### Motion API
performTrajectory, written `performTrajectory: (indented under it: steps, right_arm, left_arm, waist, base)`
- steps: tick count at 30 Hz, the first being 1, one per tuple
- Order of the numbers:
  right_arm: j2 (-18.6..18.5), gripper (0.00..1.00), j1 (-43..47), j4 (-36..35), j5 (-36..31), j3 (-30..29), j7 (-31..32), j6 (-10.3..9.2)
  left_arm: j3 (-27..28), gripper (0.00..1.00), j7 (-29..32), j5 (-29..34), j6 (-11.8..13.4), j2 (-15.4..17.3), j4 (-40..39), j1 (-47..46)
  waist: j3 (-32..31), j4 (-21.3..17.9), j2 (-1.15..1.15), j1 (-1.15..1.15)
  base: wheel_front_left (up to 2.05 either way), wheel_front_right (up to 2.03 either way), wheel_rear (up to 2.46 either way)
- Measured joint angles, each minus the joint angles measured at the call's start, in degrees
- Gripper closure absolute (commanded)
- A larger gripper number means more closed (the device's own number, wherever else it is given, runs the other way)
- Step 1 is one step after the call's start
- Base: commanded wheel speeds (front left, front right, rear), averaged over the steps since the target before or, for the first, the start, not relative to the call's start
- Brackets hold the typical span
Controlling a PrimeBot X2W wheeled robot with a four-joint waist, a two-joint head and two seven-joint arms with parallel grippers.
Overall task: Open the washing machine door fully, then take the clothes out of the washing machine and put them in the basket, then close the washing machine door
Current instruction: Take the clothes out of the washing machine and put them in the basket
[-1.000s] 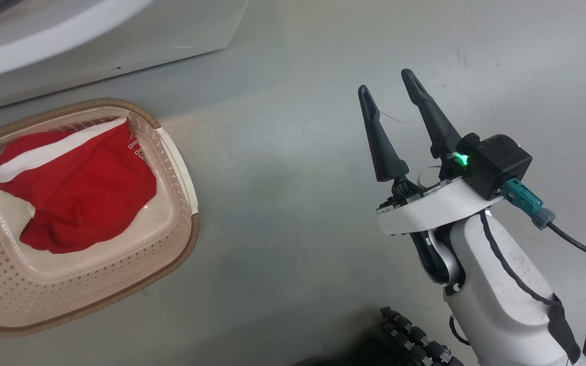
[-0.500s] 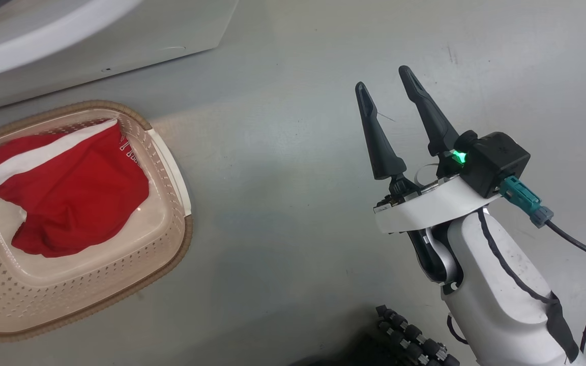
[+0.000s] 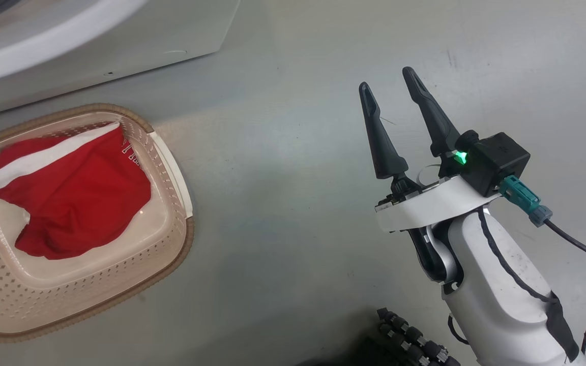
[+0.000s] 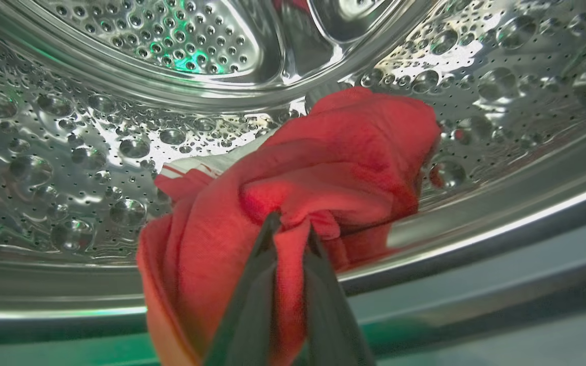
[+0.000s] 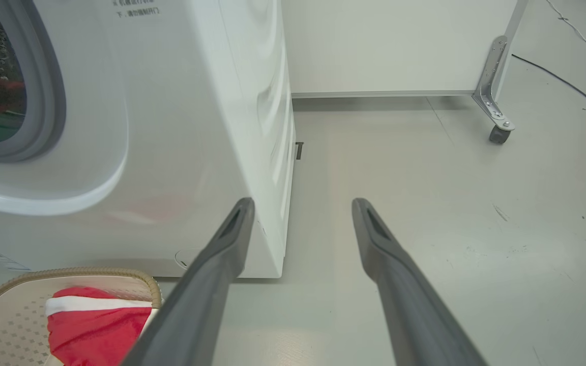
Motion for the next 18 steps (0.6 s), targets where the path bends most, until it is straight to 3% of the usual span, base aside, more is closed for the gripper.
performTrajectory:
  steps: [18]
  right_arm:
    - [-0.01,0.00,0.08,1.51,-1.72,-0.80,0.00,0.01]
  left_arm:
    - [1.96,1.00,-14.58,-4.21,1.87,-7.05,0.56,4.56]
  waist:
    - [-3.51,1.86,0.00,0.00]
  base:
    - [0.00,0.00,0.00]
